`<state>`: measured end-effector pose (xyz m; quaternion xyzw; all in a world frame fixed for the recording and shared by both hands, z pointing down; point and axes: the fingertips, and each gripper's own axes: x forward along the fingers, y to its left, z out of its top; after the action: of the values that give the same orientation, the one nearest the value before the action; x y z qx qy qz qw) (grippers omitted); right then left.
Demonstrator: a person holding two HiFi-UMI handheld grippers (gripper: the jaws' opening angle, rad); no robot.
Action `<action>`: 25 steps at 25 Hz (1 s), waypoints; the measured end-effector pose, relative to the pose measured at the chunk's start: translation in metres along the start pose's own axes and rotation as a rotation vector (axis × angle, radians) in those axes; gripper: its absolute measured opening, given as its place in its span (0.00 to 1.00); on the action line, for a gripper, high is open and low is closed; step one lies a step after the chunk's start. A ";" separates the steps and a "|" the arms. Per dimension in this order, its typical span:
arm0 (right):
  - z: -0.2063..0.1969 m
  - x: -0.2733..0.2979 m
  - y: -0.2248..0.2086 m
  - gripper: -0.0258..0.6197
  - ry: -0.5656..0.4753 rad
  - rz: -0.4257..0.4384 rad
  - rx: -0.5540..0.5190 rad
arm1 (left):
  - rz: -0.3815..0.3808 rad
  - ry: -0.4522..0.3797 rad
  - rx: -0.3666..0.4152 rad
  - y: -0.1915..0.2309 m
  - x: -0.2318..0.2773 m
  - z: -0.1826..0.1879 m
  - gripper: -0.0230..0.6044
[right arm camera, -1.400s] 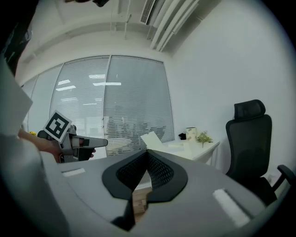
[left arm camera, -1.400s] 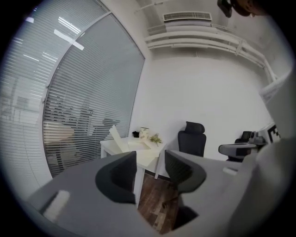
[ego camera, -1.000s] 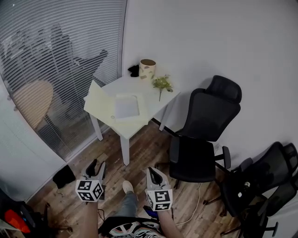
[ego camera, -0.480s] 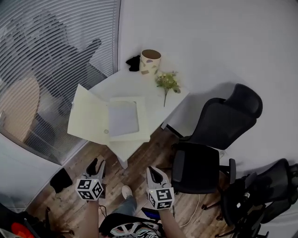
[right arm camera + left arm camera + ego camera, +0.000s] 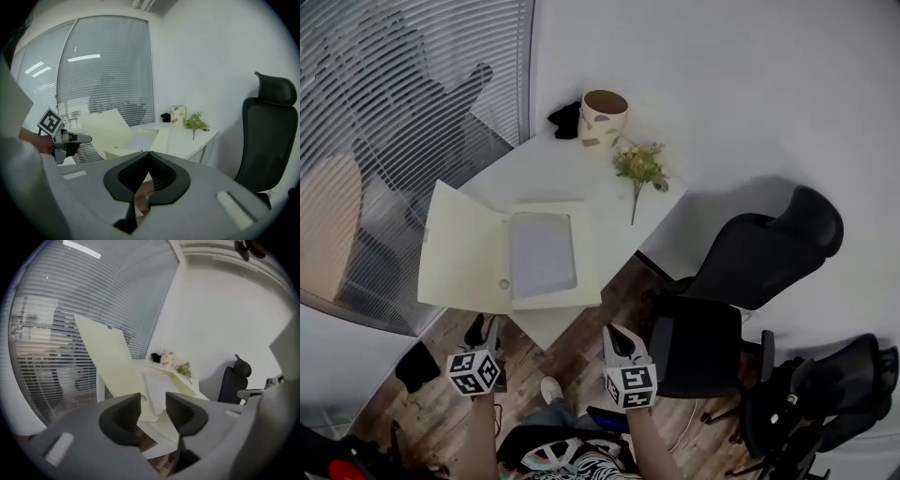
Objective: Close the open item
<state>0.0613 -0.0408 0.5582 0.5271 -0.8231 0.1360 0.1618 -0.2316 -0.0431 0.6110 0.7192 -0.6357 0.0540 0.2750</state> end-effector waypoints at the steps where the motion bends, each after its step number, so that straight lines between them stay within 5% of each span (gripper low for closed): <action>1: 0.002 0.001 -0.006 0.04 0.001 -0.004 -0.001 | 0.020 -0.002 -0.019 0.005 0.000 -0.001 0.38; 25: 0.000 0.085 -0.021 0.04 0.089 0.167 -0.058 | 0.251 -0.072 -0.221 0.073 0.026 0.016 0.41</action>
<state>0.0467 -0.1194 0.5938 0.4452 -0.8598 0.1482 0.2016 -0.3000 -0.0765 0.6331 0.6009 -0.7322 -0.0083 0.3205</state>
